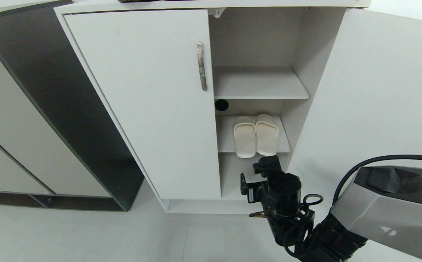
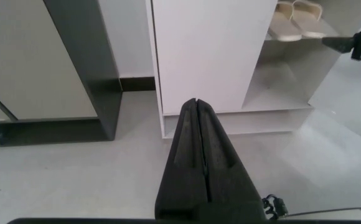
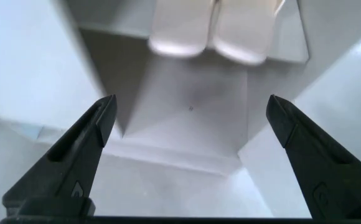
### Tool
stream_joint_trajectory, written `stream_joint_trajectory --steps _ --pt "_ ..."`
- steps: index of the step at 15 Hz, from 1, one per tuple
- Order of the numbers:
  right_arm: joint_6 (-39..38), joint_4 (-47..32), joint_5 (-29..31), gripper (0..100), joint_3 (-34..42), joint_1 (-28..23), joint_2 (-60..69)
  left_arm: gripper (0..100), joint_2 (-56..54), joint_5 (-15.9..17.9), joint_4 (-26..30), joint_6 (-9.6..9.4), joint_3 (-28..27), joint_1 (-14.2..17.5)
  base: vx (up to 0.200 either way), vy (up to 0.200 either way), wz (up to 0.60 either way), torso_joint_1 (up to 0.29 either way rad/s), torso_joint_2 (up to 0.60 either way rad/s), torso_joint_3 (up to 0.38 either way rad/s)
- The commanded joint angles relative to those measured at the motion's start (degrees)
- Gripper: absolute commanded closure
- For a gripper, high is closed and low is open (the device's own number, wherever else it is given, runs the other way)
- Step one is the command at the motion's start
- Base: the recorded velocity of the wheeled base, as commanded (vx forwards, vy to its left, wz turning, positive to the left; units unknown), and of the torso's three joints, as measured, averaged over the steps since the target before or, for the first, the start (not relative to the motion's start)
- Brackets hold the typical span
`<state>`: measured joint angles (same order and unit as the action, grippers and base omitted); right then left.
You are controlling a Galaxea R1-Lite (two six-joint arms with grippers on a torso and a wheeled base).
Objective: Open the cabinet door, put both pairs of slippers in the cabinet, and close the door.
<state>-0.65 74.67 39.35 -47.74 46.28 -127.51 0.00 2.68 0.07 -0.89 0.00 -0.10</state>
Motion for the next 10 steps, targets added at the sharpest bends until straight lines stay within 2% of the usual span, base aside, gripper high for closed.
stream_joint_trajectory --steps 1,10 --pt "0.21 1.36 0.02 0 0.01 0.13 0.25 100 0.09 -0.05 -0.07 0.01 0.00 0.01 0.000 0.000 0.00 0.000 0.00 0.000" --pt "0.38 1.62 0.02 0 0.72 0.31 0.69 100 0.09 0.04 0.01 -0.25 0.00 0.01 0.000 0.000 0.00 0.000 0.00 0.016"
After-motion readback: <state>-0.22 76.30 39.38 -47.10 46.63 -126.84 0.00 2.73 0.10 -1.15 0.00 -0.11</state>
